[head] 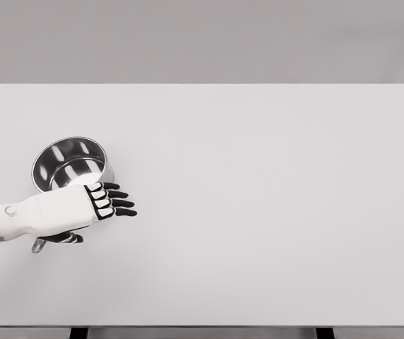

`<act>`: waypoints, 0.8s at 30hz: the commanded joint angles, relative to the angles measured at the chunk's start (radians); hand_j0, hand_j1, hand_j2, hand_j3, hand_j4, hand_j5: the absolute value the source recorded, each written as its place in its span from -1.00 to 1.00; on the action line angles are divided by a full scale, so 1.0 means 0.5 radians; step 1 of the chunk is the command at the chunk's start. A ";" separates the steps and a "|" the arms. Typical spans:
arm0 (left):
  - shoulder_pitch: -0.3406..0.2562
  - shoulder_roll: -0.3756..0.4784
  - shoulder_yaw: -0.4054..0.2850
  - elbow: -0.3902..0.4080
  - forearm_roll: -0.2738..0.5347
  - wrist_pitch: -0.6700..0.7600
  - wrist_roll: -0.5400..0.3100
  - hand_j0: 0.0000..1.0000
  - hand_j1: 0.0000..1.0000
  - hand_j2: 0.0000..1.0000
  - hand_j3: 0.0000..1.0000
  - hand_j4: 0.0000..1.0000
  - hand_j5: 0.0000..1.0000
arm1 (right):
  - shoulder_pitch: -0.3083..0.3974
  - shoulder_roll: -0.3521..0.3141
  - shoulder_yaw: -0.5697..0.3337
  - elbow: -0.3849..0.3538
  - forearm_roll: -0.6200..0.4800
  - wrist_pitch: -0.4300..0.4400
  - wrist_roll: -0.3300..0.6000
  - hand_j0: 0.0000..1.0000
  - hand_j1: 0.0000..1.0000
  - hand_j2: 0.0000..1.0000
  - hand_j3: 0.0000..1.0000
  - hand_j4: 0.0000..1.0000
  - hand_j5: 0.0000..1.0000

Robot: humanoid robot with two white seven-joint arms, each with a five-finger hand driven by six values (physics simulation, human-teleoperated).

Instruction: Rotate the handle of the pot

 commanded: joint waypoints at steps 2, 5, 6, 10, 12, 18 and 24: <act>0.000 0.003 0.011 0.005 0.002 0.001 0.001 1.00 1.00 1.00 1.00 1.00 1.00 | 0.000 0.000 0.000 0.000 0.000 0.000 0.000 1.00 1.00 1.00 1.00 1.00 1.00; -0.003 0.006 0.014 0.005 -0.005 0.001 0.001 1.00 1.00 1.00 1.00 1.00 1.00 | 0.000 0.000 0.000 0.000 0.000 0.000 0.000 1.00 1.00 1.00 1.00 1.00 1.00; -0.003 0.006 0.014 0.008 -0.008 0.001 0.001 1.00 1.00 1.00 1.00 1.00 1.00 | 0.000 0.000 0.000 0.000 0.000 0.000 0.000 1.00 1.00 1.00 1.00 1.00 1.00; -0.006 0.006 0.017 0.014 -0.008 0.001 0.001 1.00 1.00 1.00 1.00 1.00 1.00 | 0.000 0.000 0.000 0.000 0.000 0.000 0.000 1.00 1.00 1.00 1.00 1.00 1.00; -0.006 0.027 0.017 0.014 -0.008 0.001 0.001 1.00 1.00 1.00 1.00 1.00 1.00 | 0.000 0.000 0.000 0.000 0.000 0.000 0.000 1.00 1.00 1.00 1.00 1.00 1.00; -0.003 0.055 0.020 0.033 -0.005 0.001 0.001 1.00 1.00 1.00 1.00 1.00 1.00 | 0.000 0.000 0.000 0.000 0.000 0.000 0.000 1.00 1.00 1.00 1.00 1.00 1.00; -0.003 0.055 0.023 0.051 -0.005 0.001 0.001 1.00 1.00 1.00 1.00 1.00 1.00 | 0.000 0.000 0.000 0.000 0.000 0.000 0.000 1.00 1.00 1.00 1.00 1.00 1.00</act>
